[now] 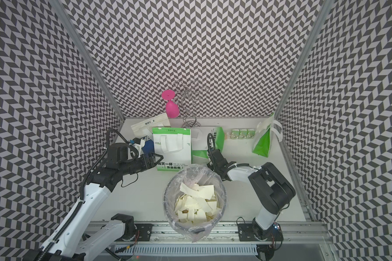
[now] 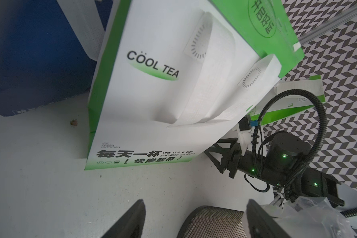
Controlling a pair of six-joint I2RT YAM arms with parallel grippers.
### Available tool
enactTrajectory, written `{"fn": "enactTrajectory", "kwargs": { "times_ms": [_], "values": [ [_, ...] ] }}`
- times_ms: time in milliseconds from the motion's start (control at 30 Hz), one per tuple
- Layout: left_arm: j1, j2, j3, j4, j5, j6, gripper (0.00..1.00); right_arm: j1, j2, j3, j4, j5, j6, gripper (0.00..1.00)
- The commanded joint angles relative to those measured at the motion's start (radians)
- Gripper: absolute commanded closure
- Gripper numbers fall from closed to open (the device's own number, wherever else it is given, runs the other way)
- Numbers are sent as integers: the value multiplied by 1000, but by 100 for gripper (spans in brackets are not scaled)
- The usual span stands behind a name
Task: Shred takeout receipts and throw away
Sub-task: Pick up the takeout receipt from the center of the board.
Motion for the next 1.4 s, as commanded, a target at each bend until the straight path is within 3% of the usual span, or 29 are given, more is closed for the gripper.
{"fn": "enactTrajectory", "kwargs": {
  "times_ms": [0, 433, 867, 1133, 1367],
  "values": [
    [6, 12, 8, -11, 13, 19, 22, 21, 33, 25, 45, 71, -35, 43],
    [6, 29, 9, -44, 39, 47, 22, 96, 116, 34, -46, 209, -73, 55],
    [6, 24, 22, -75, 36, 54, 22, 104, 110, 40, -99, 252, -17, 97],
    [6, 25, 46, -53, 44, 55, 22, 44, -40, 81, -66, 173, -20, 100],
    [5, 31, 131, -29, 55, 70, 21, -56, -234, 173, -176, 176, -38, 100]
  ]
}}
